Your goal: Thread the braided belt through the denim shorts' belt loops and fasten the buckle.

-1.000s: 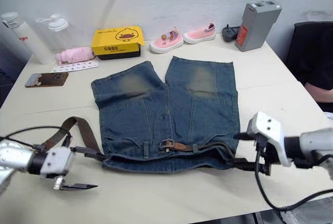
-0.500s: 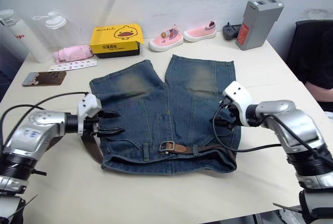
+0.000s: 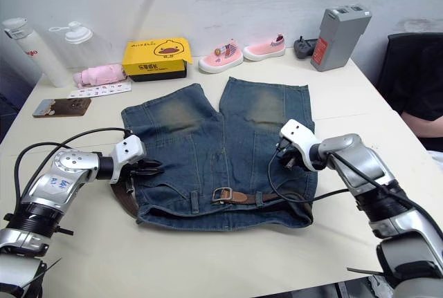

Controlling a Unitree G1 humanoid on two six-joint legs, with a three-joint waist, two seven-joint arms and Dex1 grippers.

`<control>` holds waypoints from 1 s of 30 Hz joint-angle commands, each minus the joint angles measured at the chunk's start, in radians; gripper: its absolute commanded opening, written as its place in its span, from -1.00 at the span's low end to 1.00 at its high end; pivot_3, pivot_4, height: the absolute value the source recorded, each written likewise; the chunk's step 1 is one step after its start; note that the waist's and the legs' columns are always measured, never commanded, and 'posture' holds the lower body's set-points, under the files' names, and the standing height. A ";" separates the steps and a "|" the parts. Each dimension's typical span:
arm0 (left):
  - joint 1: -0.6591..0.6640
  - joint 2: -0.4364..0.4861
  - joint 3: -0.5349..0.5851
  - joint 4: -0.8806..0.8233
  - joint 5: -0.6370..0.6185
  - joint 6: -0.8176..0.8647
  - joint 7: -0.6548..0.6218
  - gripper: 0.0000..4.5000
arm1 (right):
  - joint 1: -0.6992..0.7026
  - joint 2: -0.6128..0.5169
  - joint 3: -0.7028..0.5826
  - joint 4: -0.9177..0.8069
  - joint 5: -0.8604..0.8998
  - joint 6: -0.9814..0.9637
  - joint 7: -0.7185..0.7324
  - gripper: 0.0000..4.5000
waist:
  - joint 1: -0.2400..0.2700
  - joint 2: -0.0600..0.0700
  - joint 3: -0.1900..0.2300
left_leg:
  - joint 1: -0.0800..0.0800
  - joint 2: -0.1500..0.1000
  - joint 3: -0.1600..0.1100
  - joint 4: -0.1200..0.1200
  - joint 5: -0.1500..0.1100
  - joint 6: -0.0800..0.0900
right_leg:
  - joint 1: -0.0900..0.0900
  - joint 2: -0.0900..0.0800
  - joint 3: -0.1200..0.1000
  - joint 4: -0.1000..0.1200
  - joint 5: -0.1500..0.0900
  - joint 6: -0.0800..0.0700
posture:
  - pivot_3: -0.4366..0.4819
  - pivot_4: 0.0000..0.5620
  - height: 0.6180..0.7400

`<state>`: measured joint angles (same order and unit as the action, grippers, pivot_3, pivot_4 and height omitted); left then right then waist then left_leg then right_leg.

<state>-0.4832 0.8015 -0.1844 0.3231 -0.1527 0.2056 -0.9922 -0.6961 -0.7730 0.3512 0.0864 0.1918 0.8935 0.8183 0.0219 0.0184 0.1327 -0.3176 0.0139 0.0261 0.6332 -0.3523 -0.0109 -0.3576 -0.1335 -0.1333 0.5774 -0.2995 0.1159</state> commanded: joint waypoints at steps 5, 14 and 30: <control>-0.087 -0.091 -0.013 0.195 0.155 -0.029 0.155 -0.48 | -0.140 0.123 0.038 0.325 -0.188 -0.203 -0.106 -0.99 | 0.003 0.000 -0.003 | 0.001 0.000 -0.001 0.004 0.000 0.000 | 0.001 -0.004 0.000 0.007 0.000 0.000 | -0.05 -0.47 0.54; -0.151 -0.112 -0.024 0.337 0.243 -0.191 0.223 -0.48 | -0.175 0.198 0.005 0.353 -0.224 -0.210 -0.098 -0.99 | -0.002 0.002 -0.004 | 0.001 -0.001 -0.001 0.006 0.000 0.000 | 0.000 -0.002 0.000 0.008 0.000 0.000 | -0.05 -0.47 0.54; 0.118 -0.159 0.432 -0.494 -0.244 0.424 0.292 1.00 | 0.121 0.323 -0.461 -0.511 -0.021 0.117 -0.332 0.94 | -0.005 0.004 -0.001 | -0.017 0.001 -0.011 0.010 0.000 0.001 | -0.015 0.000 -0.001 0.013 0.000 0.000 | -0.05 -0.47 0.54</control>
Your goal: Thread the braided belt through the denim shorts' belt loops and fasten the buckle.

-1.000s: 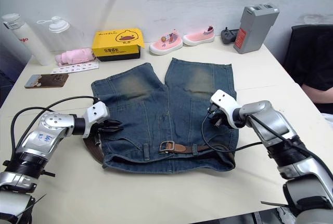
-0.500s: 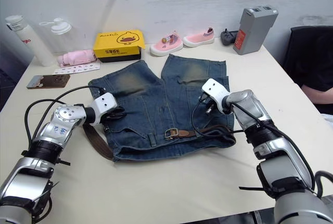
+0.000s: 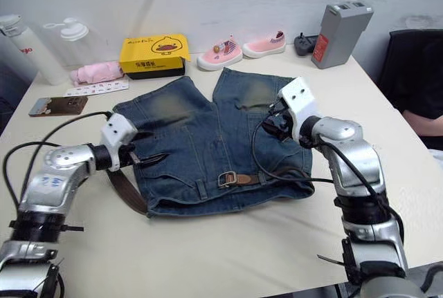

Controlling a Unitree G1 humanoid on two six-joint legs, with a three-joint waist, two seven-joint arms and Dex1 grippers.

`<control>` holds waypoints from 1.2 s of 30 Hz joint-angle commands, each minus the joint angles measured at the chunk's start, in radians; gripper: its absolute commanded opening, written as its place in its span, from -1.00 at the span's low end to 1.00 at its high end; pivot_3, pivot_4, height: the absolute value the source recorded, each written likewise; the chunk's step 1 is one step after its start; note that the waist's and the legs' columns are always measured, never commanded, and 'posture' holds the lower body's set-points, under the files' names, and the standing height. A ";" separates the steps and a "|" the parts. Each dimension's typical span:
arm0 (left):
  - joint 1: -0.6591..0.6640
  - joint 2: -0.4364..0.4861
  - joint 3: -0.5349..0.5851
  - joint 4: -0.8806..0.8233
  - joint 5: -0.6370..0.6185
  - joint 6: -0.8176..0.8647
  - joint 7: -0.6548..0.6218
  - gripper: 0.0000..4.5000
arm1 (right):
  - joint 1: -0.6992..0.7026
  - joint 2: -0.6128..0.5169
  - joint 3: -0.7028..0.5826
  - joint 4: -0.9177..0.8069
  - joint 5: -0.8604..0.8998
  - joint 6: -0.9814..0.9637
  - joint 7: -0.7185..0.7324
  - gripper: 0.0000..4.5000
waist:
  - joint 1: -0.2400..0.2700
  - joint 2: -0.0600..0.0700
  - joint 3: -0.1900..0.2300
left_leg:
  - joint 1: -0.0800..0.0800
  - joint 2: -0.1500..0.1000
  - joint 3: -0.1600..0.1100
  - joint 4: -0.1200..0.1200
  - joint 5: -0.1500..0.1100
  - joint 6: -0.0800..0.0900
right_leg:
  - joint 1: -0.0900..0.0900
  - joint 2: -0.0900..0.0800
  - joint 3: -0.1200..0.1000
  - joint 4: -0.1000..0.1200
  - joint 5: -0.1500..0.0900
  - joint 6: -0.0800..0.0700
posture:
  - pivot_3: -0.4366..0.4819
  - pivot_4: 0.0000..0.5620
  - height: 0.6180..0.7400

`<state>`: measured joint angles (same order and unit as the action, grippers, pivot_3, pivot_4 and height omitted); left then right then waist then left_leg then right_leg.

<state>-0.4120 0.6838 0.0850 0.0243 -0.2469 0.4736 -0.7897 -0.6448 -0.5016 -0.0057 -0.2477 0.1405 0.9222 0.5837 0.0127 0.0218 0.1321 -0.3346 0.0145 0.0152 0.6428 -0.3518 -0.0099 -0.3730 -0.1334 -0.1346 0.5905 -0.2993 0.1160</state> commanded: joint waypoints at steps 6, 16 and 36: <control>0.164 -0.138 0.353 -0.294 -0.208 0.316 0.318 1.00 | 0.206 0.099 -0.167 -0.340 0.060 0.179 -0.179 0.94 | 0.010 0.001 0.000 | 0.001 -0.001 -0.007 0.001 -0.001 -0.001 | 0.008 -0.002 0.002 -0.008 0.000 0.000 | -0.05 -0.47 0.54; 0.231 -0.114 0.472 -0.336 -0.251 0.469 0.438 1.00 | 0.246 0.019 -0.112 -0.416 0.176 0.149 -0.077 0.94 | -0.020 0.002 0.008 | 0.002 -0.039 -0.063 -0.029 0.019 0.004 | 0.048 -0.036 -0.057 -0.026 -0.009 0.016 | -0.05 -0.47 0.54; -0.028 -0.488 0.999 -0.473 -0.487 1.141 0.808 1.00 | 0.359 -0.189 -0.032 -0.501 0.359 -0.037 0.212 0.94 | 0.018 -0.012 0.018 | 0.001 -0.047 -0.081 -0.022 0.025 -0.003 | 0.050 -0.027 -0.009 -0.027 -0.016 0.029 | -0.05 -0.47 0.54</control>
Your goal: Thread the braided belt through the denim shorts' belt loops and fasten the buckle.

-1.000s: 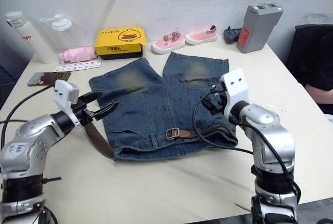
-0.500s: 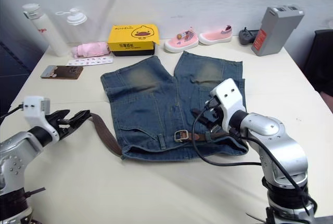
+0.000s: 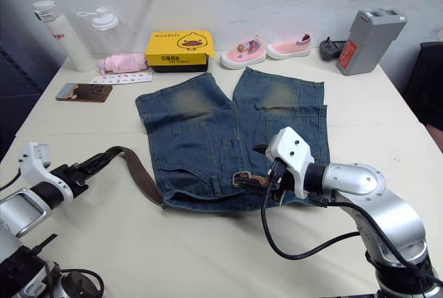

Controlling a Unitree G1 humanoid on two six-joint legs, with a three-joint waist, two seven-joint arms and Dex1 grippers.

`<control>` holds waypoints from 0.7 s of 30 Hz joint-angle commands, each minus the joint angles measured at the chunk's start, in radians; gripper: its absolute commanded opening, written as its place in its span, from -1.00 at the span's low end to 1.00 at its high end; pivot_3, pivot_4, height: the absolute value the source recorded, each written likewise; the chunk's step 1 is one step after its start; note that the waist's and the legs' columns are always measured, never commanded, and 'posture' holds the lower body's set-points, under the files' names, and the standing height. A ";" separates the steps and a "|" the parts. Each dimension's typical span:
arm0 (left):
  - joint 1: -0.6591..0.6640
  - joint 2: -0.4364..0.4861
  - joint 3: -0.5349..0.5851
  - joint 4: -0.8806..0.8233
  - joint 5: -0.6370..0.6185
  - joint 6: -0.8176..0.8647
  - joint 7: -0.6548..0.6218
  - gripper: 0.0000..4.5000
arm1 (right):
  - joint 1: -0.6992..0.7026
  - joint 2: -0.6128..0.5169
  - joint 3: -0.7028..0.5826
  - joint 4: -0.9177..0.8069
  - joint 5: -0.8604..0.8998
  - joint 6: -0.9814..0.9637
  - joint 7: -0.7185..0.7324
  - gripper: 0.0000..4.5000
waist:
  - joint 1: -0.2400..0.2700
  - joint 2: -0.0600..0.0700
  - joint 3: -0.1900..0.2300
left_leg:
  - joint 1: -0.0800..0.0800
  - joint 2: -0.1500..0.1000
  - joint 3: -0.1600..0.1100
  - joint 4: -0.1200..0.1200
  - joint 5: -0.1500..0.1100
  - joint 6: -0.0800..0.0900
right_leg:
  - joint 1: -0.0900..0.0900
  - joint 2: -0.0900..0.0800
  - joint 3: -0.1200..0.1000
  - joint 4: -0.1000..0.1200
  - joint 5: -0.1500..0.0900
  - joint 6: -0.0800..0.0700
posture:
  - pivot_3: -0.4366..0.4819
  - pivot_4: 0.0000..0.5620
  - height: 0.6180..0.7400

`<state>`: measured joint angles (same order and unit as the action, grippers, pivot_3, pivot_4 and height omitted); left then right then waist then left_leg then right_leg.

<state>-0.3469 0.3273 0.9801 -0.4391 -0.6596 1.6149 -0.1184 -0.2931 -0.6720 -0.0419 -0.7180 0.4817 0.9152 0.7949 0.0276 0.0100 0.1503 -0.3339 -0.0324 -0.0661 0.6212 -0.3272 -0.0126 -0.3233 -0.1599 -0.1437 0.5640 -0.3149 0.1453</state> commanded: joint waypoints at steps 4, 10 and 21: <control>-0.294 -0.256 0.261 0.070 -0.089 -0.001 0.339 1.00 | 0.029 -0.023 0.006 -0.056 0.026 -0.030 -0.034 0.94 | 0.013 -0.004 0.000 | 0.000 0.006 0.005 0.003 -0.002 -0.004 | 0.001 0.009 0.009 -0.004 0.000 0.000 | -0.05 -0.47 0.54; -0.477 -0.237 0.412 0.237 0.095 -0.001 0.521 1.00 | 0.060 -0.024 0.003 -0.107 0.039 -0.013 -0.094 0.94 | 0.020 -0.004 0.000 | 0.001 0.010 0.011 0.003 -0.004 -0.006 | -0.001 0.013 0.014 -0.004 0.000 0.000 | -0.05 -0.47 0.54; -0.569 -0.212 0.525 0.384 0.292 -0.061 0.584 1.00 | 0.059 -0.024 -0.014 -0.155 0.083 0.019 -0.177 0.94 | 0.023 -0.001 -0.002 | 0.007 0.012 0.018 -0.001 -0.006 -0.010 | -0.003 0.014 0.021 -0.002 0.000 -0.001 | -0.05 -0.47 0.54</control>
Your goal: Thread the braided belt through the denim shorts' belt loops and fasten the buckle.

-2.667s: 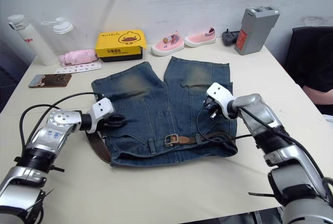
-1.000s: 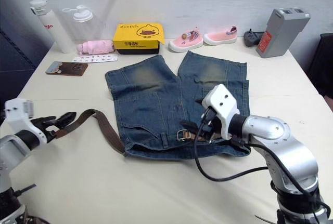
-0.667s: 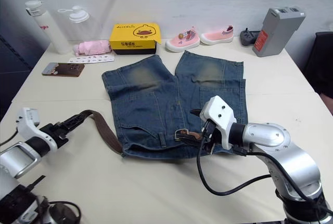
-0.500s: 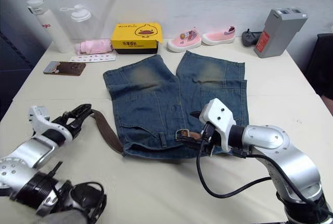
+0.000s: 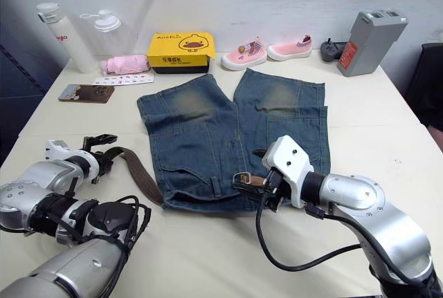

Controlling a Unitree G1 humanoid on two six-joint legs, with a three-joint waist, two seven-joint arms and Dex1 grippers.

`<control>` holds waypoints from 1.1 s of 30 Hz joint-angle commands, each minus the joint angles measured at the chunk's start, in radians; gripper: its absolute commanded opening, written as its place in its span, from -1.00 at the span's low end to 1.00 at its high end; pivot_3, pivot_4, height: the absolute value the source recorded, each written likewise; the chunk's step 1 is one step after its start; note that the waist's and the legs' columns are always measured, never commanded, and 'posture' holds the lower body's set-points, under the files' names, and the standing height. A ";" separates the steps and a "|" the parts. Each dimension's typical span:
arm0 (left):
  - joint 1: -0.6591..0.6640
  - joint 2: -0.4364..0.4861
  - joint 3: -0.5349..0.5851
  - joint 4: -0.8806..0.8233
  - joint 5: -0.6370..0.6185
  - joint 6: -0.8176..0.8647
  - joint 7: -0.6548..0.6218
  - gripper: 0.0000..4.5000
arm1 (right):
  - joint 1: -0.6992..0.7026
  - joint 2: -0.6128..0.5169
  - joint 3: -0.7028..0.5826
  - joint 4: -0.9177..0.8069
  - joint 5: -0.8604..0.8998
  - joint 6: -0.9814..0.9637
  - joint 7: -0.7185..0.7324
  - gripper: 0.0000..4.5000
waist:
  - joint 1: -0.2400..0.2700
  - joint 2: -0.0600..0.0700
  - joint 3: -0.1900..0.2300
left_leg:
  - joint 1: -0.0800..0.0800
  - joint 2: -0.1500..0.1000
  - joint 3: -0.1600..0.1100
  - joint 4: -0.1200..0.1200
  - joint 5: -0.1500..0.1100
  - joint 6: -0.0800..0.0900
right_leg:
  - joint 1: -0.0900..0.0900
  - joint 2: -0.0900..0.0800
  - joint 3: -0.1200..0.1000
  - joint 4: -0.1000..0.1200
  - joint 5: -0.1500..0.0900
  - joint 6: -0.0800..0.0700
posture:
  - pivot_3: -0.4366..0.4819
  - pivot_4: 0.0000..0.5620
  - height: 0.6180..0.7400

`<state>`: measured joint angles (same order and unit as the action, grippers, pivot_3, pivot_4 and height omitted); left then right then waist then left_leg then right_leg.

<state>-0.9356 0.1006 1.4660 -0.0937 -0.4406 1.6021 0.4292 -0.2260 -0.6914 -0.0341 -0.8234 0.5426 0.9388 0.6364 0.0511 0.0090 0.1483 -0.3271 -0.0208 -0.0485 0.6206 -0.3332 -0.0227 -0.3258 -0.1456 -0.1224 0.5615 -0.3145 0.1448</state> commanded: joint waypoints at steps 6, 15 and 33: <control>0.034 0.014 0.078 0.033 0.114 -0.043 0.035 0.07 | -0.031 0.001 -0.025 -0.040 0.044 -0.004 -0.044 0.95 | -0.004 0.000 0.001 | 0.008 0.000 0.006 -0.004 -0.003 -0.005 | 0.000 0.001 0.008 0.004 -0.001 -0.001 | -0.05 -0.47 0.54; 0.086 0.075 -0.042 0.069 0.098 -0.066 -0.069 -0.98 | -0.043 0.003 -0.012 -0.026 0.051 -0.010 -0.074 0.95 | -0.005 0.000 0.001 | 0.008 0.000 0.007 -0.004 -0.003 -0.005 | -0.001 0.001 0.011 0.005 -0.001 -0.001 | -0.05 -0.47 0.54; 0.656 0.481 -0.995 -0.354 -0.130 -0.671 -0.990 -0.98 | -0.040 0.028 0.001 -0.022 0.086 -0.017 -0.103 0.95 | -0.019 -0.001 0.004 | 0.006 0.007 0.007 -0.006 -0.003 -0.005 | -0.006 0.006 0.013 0.004 -0.002 -0.007 | -0.05 -0.47 0.54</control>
<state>-0.2753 0.5587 0.4805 -0.3835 -0.5298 0.9904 -0.5076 -0.2630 -0.6572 -0.0234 -0.8212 0.6182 0.9398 0.5361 0.0317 0.0075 0.1522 -0.3216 -0.0136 -0.0411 0.6151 -0.3361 -0.0272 -0.3318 -0.1397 -0.1094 0.5655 -0.3162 0.1374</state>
